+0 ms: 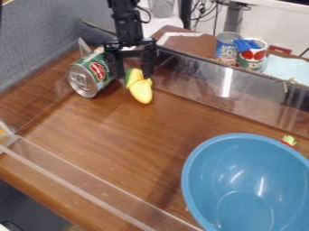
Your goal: Put the strawberry into the blue bowl
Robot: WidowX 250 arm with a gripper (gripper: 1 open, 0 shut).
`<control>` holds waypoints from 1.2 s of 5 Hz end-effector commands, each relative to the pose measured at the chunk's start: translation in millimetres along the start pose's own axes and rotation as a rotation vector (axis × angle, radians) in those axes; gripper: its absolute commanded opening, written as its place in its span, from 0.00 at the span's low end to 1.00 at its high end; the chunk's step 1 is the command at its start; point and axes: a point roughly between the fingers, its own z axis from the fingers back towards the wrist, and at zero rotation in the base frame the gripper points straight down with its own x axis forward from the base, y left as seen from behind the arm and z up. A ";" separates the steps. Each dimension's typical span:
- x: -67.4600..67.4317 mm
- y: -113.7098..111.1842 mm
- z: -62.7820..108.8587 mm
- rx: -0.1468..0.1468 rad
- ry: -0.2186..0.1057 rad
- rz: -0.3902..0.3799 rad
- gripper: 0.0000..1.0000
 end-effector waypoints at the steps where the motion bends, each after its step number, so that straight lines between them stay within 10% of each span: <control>1: 4.7 21.8 -4.6 0.014 -0.016 0.025 1.00; 6: 3.1 15.4 -22.5 0.023 -0.002 0.019 1.00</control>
